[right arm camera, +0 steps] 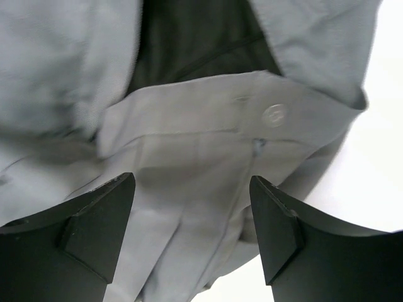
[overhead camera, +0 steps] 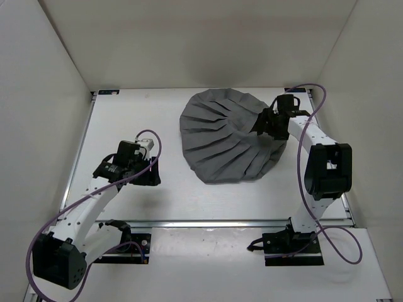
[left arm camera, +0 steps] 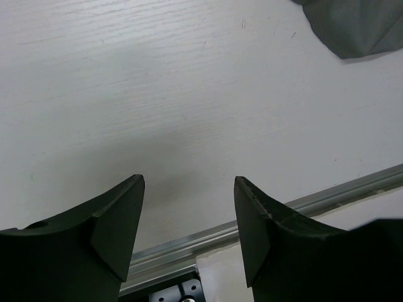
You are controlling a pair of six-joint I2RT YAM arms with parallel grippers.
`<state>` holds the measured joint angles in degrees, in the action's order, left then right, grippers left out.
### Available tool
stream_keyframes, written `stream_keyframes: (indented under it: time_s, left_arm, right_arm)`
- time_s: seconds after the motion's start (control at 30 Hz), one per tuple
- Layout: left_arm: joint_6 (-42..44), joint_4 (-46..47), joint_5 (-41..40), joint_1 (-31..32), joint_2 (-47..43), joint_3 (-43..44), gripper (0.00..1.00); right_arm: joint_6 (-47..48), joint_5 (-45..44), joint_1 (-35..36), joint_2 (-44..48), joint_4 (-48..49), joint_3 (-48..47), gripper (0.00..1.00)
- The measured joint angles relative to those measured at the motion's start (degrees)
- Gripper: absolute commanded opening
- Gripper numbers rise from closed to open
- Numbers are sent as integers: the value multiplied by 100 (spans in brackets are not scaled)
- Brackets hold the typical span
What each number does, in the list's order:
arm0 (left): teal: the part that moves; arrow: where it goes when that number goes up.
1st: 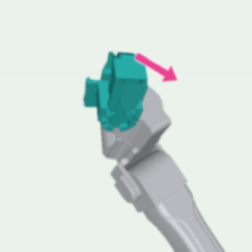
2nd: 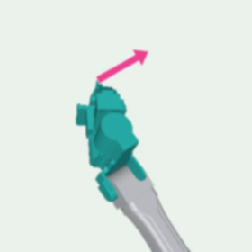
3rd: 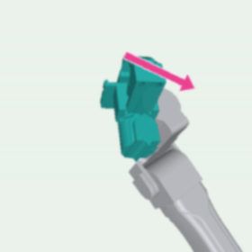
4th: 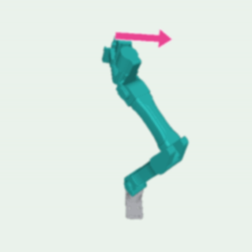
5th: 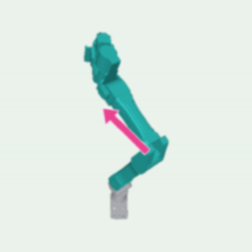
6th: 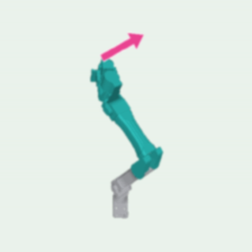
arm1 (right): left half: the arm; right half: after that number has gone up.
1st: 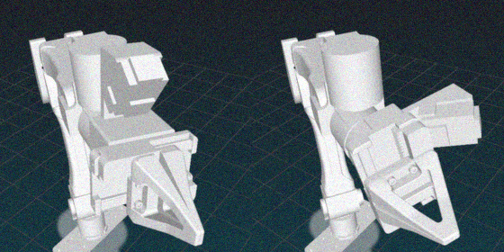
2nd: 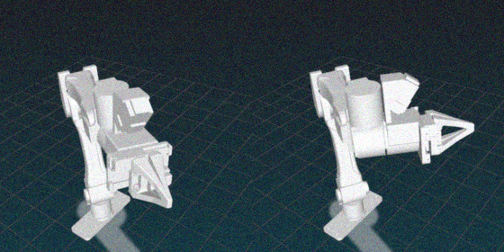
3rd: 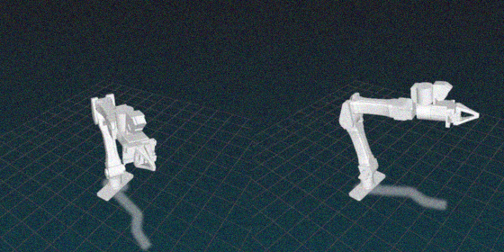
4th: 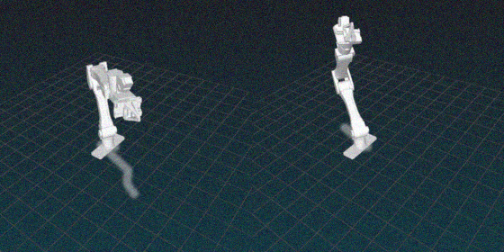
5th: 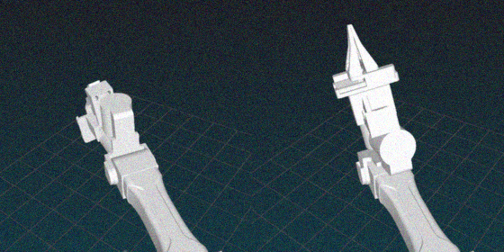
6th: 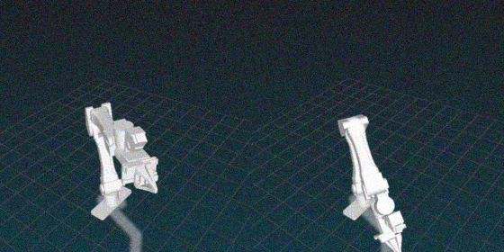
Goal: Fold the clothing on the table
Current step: Flatten the skirt out
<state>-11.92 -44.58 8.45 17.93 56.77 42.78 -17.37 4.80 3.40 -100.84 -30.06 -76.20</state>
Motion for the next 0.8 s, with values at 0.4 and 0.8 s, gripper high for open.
stream_keyframes:
  time_s: [0.4, 0.8]
  left_arm:
    - [-122, 11, -181, 81, -210, -4, 88]
    - [-144, 470, -76, 127, -1152, -396, 84]
  right_arm:
    - [-52, -1438, 57, -896, 63, -435, 31]
    - [-81, -1021, 503, -83, 225, 304, 1]
